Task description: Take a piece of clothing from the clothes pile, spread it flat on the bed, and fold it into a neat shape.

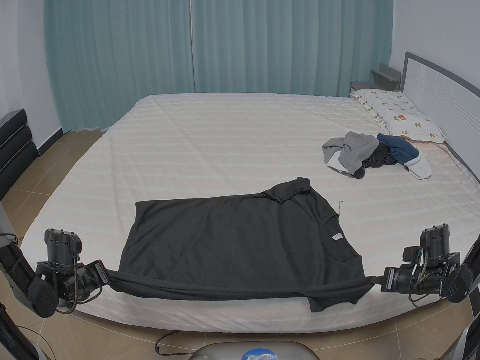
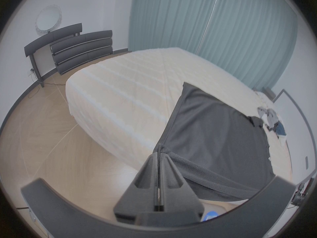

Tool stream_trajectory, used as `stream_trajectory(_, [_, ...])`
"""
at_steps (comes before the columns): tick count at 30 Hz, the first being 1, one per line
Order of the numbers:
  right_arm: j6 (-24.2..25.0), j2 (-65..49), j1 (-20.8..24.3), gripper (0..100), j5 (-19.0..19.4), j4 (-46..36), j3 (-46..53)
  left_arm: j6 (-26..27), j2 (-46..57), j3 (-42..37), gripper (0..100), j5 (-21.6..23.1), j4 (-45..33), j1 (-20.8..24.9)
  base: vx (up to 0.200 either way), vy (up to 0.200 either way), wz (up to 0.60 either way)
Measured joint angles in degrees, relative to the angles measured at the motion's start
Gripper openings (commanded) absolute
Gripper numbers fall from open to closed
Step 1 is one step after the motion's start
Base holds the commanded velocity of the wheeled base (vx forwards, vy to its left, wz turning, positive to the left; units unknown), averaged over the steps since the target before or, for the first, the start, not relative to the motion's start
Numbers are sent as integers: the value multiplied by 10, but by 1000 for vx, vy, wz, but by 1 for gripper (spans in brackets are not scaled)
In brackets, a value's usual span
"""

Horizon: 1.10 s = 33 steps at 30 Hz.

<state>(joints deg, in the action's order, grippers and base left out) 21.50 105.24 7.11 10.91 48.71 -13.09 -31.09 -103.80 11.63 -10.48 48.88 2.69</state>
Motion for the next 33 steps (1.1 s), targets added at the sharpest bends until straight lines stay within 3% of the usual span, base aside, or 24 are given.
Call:
stream_trajectory(7, [10, 5, 4, 0, -2, -5, -51, -54, 3, 17, 0, 3, 1, 1, 0, 0, 0])
stream_trajectory(33, [24, 101, -1, 0, 1, -8, -163, -85, -109, 110, 0, 8, 0, 3, 0, 0, 0])
